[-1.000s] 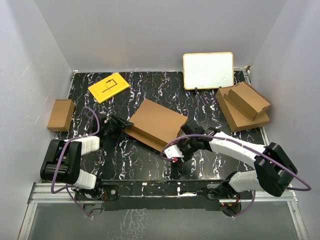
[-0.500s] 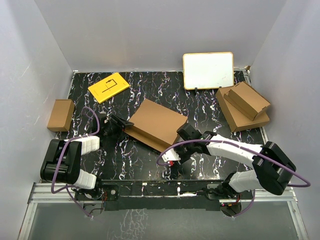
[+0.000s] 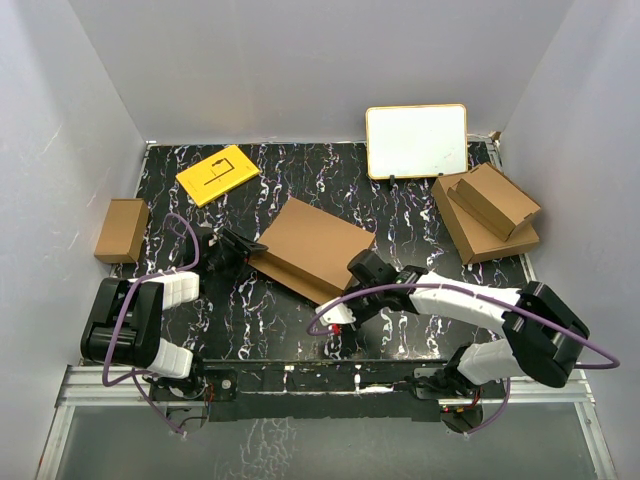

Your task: Fold the paper box

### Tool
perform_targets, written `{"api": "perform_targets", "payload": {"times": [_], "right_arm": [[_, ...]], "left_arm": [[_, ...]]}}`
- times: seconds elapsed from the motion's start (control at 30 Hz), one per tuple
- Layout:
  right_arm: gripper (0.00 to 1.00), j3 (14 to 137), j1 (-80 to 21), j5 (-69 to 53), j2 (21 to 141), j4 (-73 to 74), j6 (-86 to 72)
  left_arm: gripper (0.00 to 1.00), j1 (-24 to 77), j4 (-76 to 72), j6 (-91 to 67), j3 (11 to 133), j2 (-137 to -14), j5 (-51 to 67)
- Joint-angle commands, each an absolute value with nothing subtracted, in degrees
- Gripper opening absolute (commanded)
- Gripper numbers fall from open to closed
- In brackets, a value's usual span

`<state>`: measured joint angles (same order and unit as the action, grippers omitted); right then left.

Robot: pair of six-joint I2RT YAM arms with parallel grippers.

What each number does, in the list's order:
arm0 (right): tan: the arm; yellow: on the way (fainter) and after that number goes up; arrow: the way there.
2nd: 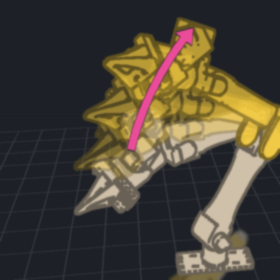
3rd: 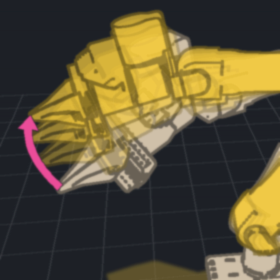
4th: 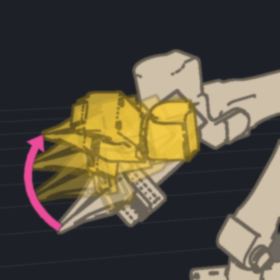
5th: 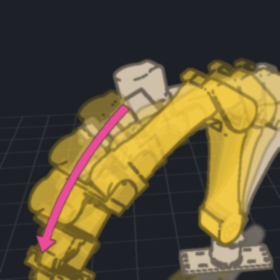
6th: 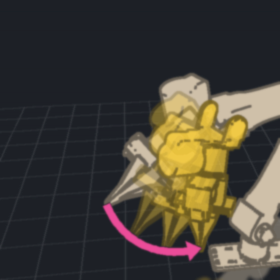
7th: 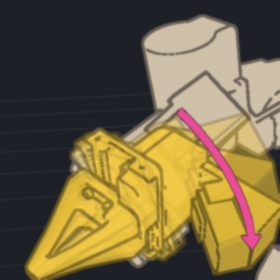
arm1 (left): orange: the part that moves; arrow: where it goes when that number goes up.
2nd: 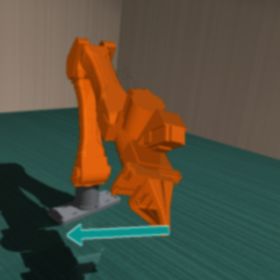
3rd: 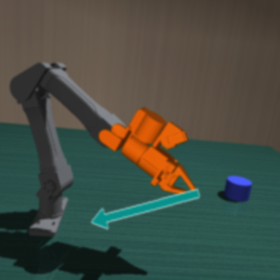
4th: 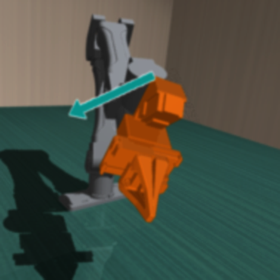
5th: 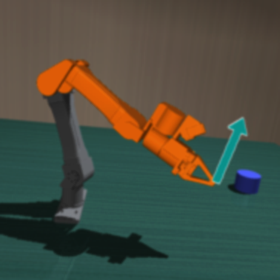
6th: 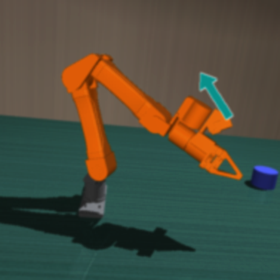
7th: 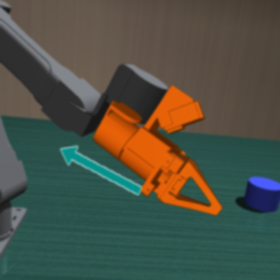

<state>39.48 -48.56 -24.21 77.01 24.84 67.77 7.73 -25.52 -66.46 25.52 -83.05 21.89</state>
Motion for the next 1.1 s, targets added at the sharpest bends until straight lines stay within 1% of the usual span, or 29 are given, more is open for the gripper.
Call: {"api": "perform_targets", "payload": {"times": [0.0, 0.07, 0.17, 0.57, 1.07], "right_arm": [[0.15, 39.99, -49.29, -22.42, 77.59, 21.61, 67.97], [0.11, 40.59, -49.68, -22.29, 78.20, 22.28, 68.65], [0.08, 41.99, -50.46, -21.90, 79.50, 23.53, 69.52], [0.08, 51.28, -51.24, -20.82, 84.92, 31.01, 73.78], [0.08, 56.20, -51.20, -20.94, 87.01, 31.97, 74.96]], "left_arm": [[0.56, 7.99, -22.96, -64.12, 26.52, -84.16, 21.80], [0.56, 8.00, -22.82, -63.87, 26.62, -84.36, 21.80], [0.56, 7.93, -22.62, -63.55, 26.88, -84.80, 22.00], [0.56, 7.95, -21.71, -62.33, 27.32, -85.51, 22.50], [0.55, 7.96, -22.05, -61.67, 27.60, -87.00, 23.35]]}}
